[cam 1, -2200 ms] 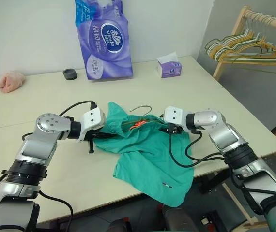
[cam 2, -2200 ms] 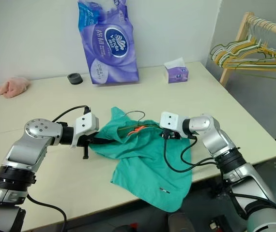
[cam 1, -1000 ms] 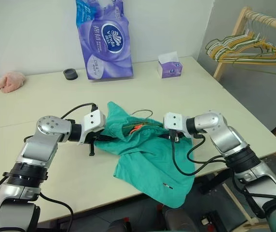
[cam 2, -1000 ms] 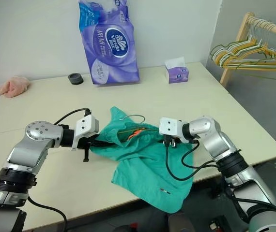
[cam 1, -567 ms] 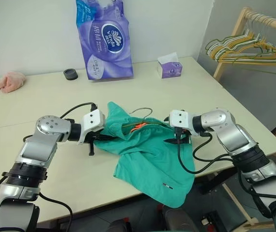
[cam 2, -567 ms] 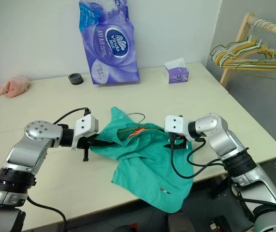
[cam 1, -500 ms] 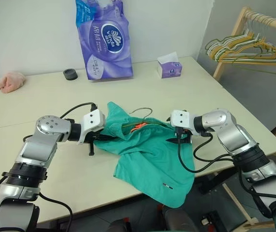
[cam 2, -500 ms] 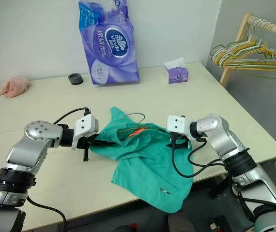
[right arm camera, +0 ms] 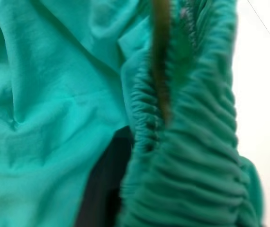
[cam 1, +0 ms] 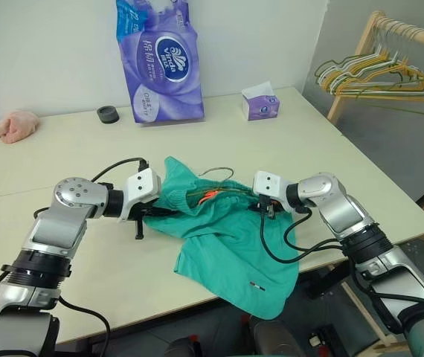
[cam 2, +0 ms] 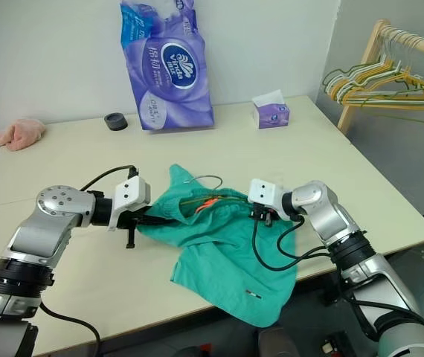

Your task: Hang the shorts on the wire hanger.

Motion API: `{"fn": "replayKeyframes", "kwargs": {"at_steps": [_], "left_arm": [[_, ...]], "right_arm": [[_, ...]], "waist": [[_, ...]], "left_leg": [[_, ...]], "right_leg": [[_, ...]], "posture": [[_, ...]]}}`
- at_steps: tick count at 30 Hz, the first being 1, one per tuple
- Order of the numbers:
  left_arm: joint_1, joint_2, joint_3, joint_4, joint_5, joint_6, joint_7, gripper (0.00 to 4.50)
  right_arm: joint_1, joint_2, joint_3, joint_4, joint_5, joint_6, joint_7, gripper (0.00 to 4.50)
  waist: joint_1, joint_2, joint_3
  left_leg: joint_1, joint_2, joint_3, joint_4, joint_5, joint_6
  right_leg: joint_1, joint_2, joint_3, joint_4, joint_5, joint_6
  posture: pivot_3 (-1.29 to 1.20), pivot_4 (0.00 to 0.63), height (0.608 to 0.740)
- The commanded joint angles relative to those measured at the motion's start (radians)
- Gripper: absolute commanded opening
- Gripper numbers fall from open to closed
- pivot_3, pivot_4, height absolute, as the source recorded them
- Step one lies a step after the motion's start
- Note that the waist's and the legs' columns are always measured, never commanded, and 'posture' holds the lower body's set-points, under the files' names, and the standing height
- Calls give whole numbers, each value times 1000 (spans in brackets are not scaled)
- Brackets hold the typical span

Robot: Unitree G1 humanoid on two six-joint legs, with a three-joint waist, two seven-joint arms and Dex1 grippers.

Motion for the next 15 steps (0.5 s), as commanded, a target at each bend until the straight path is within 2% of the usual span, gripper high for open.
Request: {"fn": "replayKeyframes", "kwargs": {"at_steps": [1, 8, 15], "left_arm": [[-5, 14, 29, -14, -11, -18, 0, 0], [-17, -13, 46, 30, -26, -14, 31, 0], [-27, -21, 86, 85, -57, 0, 33, 1985]], "right_arm": [[-25, -7, -31, -29, 15, -4, 2, 104], [-17, -10, -43, -83, 30, 18, 13, 18], [-11, -13, -41, -113, 33, 29, 14, 0]], "waist": [[0, 0, 0], [0, 0, 0], [-1, 0, 0]], "left_leg": [[0, 0, 0, 0, 0, 0], [0, 0, 0, 0, 0, 0], [0, 0, 0, 0, 0, 0]], "right_leg": [[0, 0, 0, 0, 0, 0], [0, 0, 0, 0, 0, 0], [0, 0, 0, 0, 0, 0]], "posture": [[-198, 36, 740], [-203, 35, 740], [-204, 35, 740]]}}
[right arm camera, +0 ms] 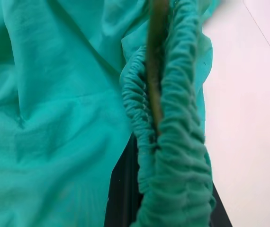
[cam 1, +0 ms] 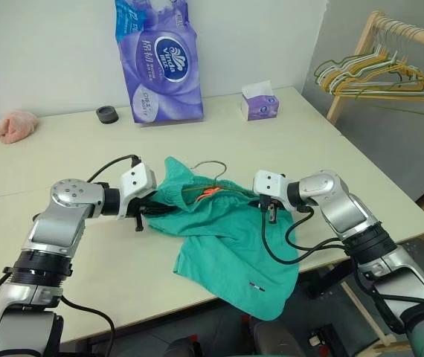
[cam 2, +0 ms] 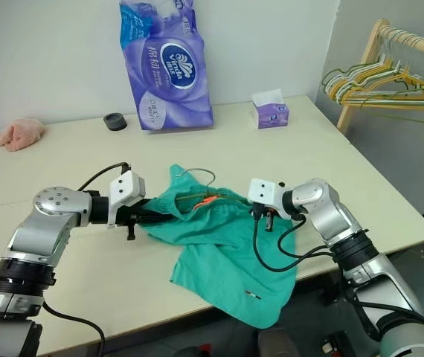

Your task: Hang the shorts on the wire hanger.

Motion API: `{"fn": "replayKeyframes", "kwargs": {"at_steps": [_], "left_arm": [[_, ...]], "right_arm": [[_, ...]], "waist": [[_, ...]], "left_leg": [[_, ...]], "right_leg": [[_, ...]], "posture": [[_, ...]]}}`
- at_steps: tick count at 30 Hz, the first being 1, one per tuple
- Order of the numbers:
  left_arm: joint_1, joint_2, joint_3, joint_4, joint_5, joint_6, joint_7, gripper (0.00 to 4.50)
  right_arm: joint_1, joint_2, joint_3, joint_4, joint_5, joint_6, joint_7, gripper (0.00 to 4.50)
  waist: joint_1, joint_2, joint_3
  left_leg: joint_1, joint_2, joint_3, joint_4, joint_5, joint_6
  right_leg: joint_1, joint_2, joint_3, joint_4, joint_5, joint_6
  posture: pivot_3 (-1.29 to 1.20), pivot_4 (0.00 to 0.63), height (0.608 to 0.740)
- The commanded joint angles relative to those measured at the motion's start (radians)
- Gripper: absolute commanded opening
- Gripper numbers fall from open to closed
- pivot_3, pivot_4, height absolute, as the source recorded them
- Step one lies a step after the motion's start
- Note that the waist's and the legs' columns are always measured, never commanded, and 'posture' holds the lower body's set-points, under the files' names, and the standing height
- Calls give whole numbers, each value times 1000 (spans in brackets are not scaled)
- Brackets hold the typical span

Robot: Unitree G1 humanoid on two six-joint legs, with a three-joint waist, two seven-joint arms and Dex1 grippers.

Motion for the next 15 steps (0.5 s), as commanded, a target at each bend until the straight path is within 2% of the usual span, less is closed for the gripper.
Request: {"fn": "replayKeyframes", "kwargs": {"at_steps": [1, 5, 9, 15], "left_arm": [[-17, 10, 41, 20, -25, 9, 1, 2330], [-31, 33, 68, 63, -54, 40, -31, 3452], [-72, 55, 94, 121, -89, 99, -57, 3452], [-118, 48, 81, 209, -56, 83, -56, 3452]], "right_arm": [[-13, -3, -43, -50, 31, 1, -4, 0], [-11, -15, -41, -61, 34, -1, 3, 0], [-6, -34, -41, -84, 44, 8, 17, 0], [2, -64, -39, -132, 62, 31, 36, 0]], "waist": [[0, 0, 0], [0, 0, 0], [1, 0, 0], [0, 0, 0]], "left_leg": [[0, 0, 0, 0, 0, 0], [0, 0, 0, 0, 0, 0], [0, 0, 0, 0, 0, 0], [0, 0, 0, 0, 0, 0]], "right_leg": [[0, 0, 0, 0, 0, 0], [0, 0, 0, 0, 0, 0], [0, 0, 0, 0, 0, 0], [0, 0, 0, 0, 0, 0]], "posture": [[-204, 35, 740], [-203, 35, 740], [-203, 35, 740], [-208, 32, 740]]}}
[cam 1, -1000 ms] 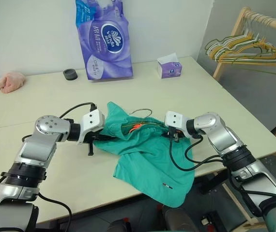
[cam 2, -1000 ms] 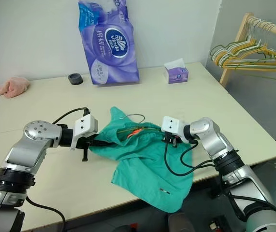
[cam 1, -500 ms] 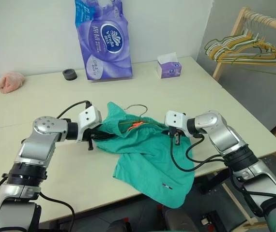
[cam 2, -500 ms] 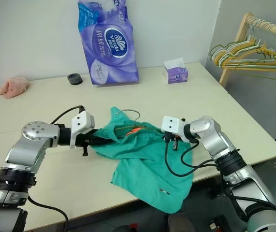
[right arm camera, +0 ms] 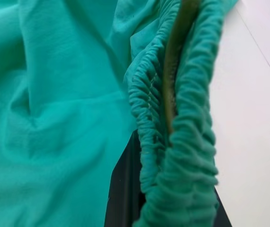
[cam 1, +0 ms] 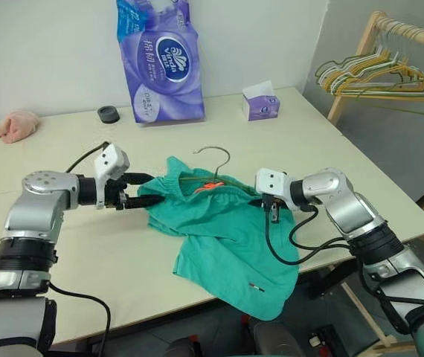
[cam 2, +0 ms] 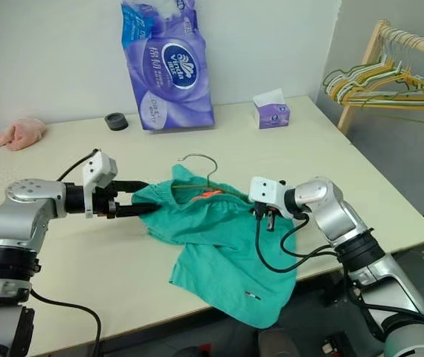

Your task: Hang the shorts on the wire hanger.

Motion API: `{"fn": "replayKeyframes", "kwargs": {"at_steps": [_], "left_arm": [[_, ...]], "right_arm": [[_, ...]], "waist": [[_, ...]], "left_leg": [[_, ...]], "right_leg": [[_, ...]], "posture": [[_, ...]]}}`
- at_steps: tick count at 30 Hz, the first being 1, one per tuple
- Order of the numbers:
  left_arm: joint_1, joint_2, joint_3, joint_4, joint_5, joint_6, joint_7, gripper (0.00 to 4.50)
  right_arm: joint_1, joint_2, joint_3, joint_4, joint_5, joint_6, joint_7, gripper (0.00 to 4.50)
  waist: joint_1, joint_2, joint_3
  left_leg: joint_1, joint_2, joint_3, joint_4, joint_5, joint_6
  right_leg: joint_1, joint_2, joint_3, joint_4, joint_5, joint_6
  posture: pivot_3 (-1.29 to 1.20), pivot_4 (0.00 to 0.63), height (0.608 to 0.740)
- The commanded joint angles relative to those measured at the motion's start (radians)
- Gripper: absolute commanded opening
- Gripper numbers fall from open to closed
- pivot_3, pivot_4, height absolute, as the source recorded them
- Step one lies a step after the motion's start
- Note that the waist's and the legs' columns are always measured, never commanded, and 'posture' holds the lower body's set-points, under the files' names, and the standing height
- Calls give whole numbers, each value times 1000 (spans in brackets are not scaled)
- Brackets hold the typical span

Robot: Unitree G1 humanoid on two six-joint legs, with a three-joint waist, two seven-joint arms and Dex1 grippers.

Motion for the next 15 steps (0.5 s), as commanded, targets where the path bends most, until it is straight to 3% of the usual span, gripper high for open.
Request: {"fn": "replayKeyframes", "kwargs": {"at_steps": [1, 4, 7, 15], "left_arm": [[-15, 4, -2, 15, 14, -24, -10, 3452], [-6, -6, -26, 13, 32, -51, -26, 3452], [-24, -25, -33, 59, 54, -80, -8, 2894], [-75, -82, -13, 170, 89, -164, 80, 489]], "right_arm": [[-6, -16, -37, -61, 26, 13, 11, 0], [-3, -21, -38, -78, 30, 26, 15, 0], [5, -27, -41, -96, 33, 40, 19, 0], [14, -45, -42, -125, 44, 60, 20, 0]], "waist": [[-2, 0, 0], [-2, 0, 0], [-1, 0, 0], [-1, 0, 0]], "left_leg": [[0, 0, 0, 0, 0, 0], [0, 0, 0, 0, 0, 0], [0, 0, 0, 0, 0, 0], [0, 0, 0, 0, 0, 0]], "right_leg": [[0, 0, 0, 0, 0, 0], [0, 0, 0, 0, 0, 0], [0, 0, 0, 0, 0, 0], [0, 0, 0, 0, 0, 0]], "posture": [[-212, 33, 740], [-218, 35, 740], [-221, 37, 740], [-223, 39, 740]]}}
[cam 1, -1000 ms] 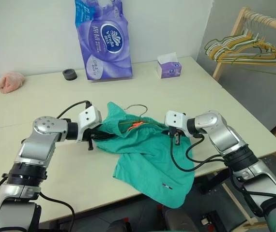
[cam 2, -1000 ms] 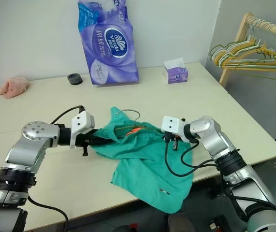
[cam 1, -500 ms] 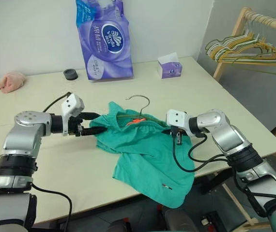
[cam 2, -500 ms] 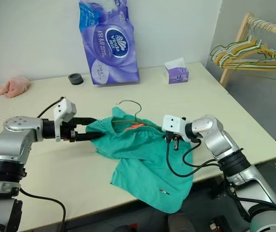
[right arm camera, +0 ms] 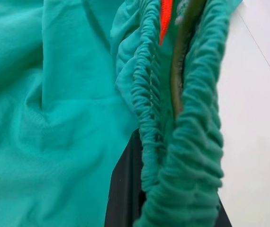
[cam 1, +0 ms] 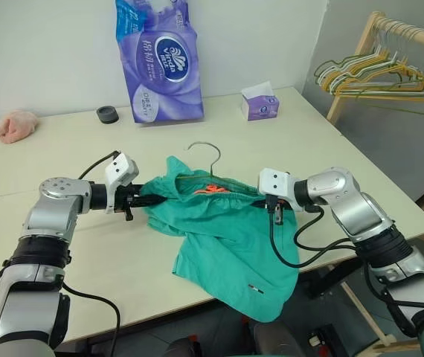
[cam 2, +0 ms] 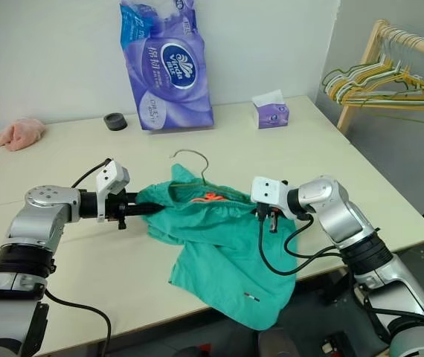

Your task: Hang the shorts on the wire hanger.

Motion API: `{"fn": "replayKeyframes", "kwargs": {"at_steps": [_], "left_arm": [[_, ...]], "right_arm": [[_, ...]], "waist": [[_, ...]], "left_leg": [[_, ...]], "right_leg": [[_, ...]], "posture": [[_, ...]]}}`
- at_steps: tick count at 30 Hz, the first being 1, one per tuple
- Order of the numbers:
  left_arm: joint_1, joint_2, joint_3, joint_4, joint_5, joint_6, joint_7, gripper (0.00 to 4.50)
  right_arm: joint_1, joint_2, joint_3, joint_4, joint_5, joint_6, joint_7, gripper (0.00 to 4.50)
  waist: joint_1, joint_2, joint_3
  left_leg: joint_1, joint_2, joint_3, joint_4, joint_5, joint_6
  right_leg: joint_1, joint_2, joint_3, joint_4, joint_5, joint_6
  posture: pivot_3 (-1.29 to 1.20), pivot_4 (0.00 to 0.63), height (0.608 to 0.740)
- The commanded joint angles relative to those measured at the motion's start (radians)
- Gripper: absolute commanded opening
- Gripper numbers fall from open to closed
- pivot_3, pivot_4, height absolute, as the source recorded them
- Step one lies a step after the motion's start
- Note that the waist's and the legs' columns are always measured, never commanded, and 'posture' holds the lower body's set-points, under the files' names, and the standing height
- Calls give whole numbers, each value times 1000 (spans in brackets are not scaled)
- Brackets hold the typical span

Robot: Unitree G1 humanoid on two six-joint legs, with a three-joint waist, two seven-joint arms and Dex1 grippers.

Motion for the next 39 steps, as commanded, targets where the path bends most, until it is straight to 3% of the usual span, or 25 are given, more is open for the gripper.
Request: {"fn": "replayKeyframes", "kwargs": {"at_steps": [1, 10, 15, 18, 23, 29, 36, 39], "left_arm": [[-60, -23, 40, 53, 21, -57, 95, 202], [-109, -69, 76, 166, 58, -97, 240, 91], [-169, -106, 148, 220, -5, 13, 339, 92], [-140, -111, 161, 128, -92, 156, 247, 93], [-57, -76, 130, -27, -133, 250, 139, 93], [-19, -44, 141, -130, -182, 313, 79, 2020], [-11, 34, 107, -68, -85, 152, 41, 4179], [-33, 34, 80, -24, -44, 82, 30, 4179]], "right_arm": [[-2, -14, -35, -52, 22, -1, 5, 0], [42, -59, -66, -121, 38, 23, 10, 0], [67, -72, -90, -156, 54, 51, 4, 0], [72, -64, -95, -168, 58, 63, -5, 0], [69, -47, -97, -171, 60, 74, -13, 0], [60, -49, -96, -158, 68, 75, -11, 0], [55, -60, -95, -160, 84, 89, 8, 0], [56, -61, -92, -165, 85, 91, 18, 0]], "waist": [[1, 0, 0], [-2, 0, 0], [3, -1, 0], [-1, -1, 0], [-19, 0, 0], [-18, 0, -1], [-18, 0, -1], [-13, 0, -1]], "left_leg": [[0, 0, 0, 0, 0, 0], [0, 0, 0, 0, 0, 0], [0, -1, 0, 0, 0, 0], [0, -1, 0, 0, 0, 0], [0, 1, -1, -1, 0, 0], [-1, 0, -1, -1, 0, 0], [0, 0, -1, -1, 0, -1], [0, 0, -1, -1, 0, -1]], "right_leg": [[0, 0, 0, 0, 0, 0], [0, 0, 0, 0, 0, 0], [0, -1, 0, 0, 0, 0], [0, -1, 0, 0, 0, 0], [-1, 0, 0, 0, 0, 0], [0, 0, -1, 0, 0, 0], [0, 0, -1, 0, 0, 0], [0, 0, -1, 0, 0, 0]], "posture": [[-223, 39, 740], [-225, 43, 740], [-226, 44, 740], [-230, 46, 740], [-226, 47, 740], [-222, 47, 740], [-217, 48, 740], [-217, 48, 740]]}}
